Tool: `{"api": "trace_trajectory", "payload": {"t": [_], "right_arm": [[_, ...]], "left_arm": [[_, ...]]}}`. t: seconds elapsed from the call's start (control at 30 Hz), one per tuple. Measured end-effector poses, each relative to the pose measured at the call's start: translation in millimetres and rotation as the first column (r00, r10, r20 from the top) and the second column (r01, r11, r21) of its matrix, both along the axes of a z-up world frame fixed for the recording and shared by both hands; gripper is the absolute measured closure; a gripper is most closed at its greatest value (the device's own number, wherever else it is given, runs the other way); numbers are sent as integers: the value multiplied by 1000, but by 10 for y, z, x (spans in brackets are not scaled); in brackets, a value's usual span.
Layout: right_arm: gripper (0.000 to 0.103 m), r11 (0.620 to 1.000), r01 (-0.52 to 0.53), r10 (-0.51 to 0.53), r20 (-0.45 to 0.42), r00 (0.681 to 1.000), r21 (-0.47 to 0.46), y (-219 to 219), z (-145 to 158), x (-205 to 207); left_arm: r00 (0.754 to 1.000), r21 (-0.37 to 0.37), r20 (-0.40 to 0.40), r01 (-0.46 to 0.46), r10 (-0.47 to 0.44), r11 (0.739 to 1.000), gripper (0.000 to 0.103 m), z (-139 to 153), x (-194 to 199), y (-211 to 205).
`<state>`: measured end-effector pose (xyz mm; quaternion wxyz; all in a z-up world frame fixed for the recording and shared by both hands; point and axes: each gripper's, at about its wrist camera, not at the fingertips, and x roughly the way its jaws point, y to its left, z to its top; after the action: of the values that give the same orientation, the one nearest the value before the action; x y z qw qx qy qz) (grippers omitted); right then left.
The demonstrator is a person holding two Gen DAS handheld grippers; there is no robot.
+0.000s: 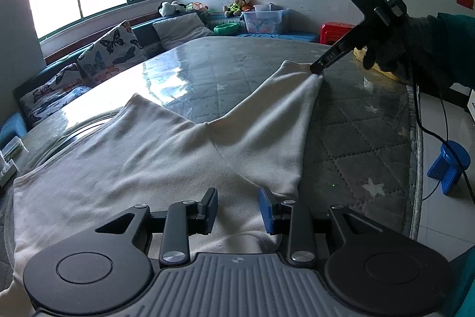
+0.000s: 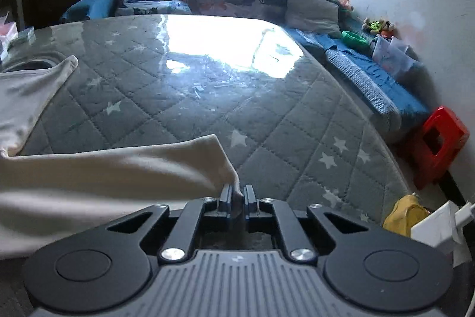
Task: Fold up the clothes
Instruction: 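Lift the gripped shirt side with the right tool toward the shirt center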
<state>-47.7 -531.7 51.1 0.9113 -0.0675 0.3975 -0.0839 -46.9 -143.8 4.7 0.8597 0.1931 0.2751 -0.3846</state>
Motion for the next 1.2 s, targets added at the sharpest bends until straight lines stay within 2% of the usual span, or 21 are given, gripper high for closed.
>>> {"api": "trace_trajectory", "payload": {"t": [0.1,0.17,0.27,0.33,0.43,0.67,0.77,0.97,1.2], "right_arm": [[88,1000,-19,19,45,999,3,47,113,-13],[87,997,-68,65,66,996,42,102,173,-3],[86,985,-138,132,66,989,101,219,165,63],[81,975,-177,171,60,983,131,301,124,118],[80,964,-203,197,52,979,171,358,53,189],[78,977,-140,137,30,990,160,198,-16,239],[77,981,-128,125,27,992,149,124,-16,195],[75,983,-112,108,32,994,145,77,-16,158],[64,990,-48,43,42,998,135,-88,42,-22]], "left_arm": [[1000,-1,-10,2,-2,1000,69,26,-5,17],[1000,-5,-10,-2,2,1000,69,48,-3,22],[1000,-16,-20,-16,16,1000,69,73,11,18],[999,-18,-26,-19,18,1000,69,70,13,5],[1000,-5,-26,-4,4,1000,69,46,-13,-24],[1000,-6,-28,9,-9,1000,69,56,-28,-6],[1000,-20,-24,-4,4,1000,65,91,-5,17],[999,-24,-18,-43,43,999,64,113,36,31],[996,-37,-8,-92,92,995,58,146,70,72]]}}
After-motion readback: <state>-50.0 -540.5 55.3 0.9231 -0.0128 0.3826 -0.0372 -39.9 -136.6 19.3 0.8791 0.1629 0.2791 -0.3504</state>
